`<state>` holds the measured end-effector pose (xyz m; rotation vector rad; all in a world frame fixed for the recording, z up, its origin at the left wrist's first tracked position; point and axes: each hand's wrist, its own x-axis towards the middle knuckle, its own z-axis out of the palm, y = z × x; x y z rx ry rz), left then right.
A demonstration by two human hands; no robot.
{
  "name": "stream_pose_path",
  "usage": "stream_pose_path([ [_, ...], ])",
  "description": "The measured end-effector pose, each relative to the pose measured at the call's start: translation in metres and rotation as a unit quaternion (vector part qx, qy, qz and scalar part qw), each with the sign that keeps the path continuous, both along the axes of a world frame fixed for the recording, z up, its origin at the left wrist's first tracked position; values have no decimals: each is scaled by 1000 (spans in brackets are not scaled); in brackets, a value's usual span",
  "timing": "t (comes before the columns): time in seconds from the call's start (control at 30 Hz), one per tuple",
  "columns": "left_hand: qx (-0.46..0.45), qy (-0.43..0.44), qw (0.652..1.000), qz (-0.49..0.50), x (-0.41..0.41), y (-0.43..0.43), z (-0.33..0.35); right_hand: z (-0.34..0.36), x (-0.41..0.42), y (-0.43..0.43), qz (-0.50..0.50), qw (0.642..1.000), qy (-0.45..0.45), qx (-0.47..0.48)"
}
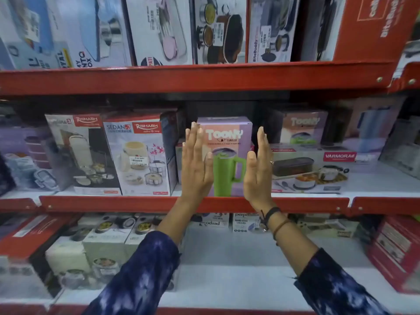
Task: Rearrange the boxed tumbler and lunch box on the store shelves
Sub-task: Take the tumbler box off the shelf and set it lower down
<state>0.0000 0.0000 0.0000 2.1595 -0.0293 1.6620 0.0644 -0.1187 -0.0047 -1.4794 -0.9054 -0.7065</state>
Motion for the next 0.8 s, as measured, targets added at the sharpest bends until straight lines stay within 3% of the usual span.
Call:
stream_pose_path([
  [0.13, -86, 30, 995, -37, -2, -1, -7, -5, 0, 10, 44, 991, 129, -3],
  [0.3, -238, 113, 963, -50, 0, 12, 0, 8, 21, 9, 29, 984, 169, -57],
  [0.5, -171, 162, 972, -18, -7, 24, 19, 22, 30, -9, 40, 986, 143, -79],
  [0.8, -164, 75, 982, -55, -41, -23, 48, 43, -6, -58, 63, 992, 108, 33],
])
